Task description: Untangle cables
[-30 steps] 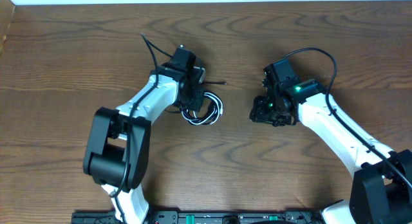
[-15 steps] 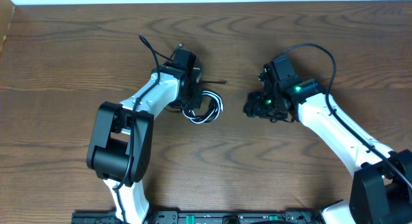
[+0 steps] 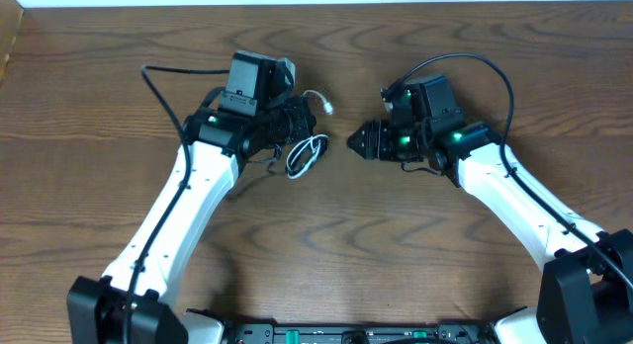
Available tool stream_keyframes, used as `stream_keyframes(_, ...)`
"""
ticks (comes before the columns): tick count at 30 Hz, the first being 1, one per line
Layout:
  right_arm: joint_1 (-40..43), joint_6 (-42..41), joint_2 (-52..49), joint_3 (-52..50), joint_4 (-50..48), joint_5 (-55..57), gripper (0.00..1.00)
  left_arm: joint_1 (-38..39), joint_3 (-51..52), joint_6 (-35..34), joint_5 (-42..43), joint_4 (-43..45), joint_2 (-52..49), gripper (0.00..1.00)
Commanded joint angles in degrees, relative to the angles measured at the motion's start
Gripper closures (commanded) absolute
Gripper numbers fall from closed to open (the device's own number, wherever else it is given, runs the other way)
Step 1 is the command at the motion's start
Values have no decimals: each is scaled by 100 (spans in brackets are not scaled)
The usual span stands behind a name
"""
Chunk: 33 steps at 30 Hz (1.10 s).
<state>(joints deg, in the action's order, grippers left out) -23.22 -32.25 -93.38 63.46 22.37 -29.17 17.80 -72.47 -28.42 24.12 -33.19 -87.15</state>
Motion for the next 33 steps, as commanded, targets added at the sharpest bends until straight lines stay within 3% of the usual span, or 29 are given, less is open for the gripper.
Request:
stream_keyframes(1,-50,-787,-50,-15,-181,-103,44,0,-107,-621,238,39,127,92)
stream_keyframes(12,-52,-682,-50,-17,-192,-153,44,-79,-107,-1792,1473,1143,122,93)
stream_keyframes(20,-219,140,-50,-17,-575,-315,41,-79,-107,-2295,1491,1320,122,93)
stream_keyframes(26,-492,247,-52,-17,-898,-52,40,-79,-107,-2553,1491,1320,122,92)
stream_keyframes(33,-678,-800,-94,-17,-636,1263,60,-81,-107,-2636,1488,1322,122,93)
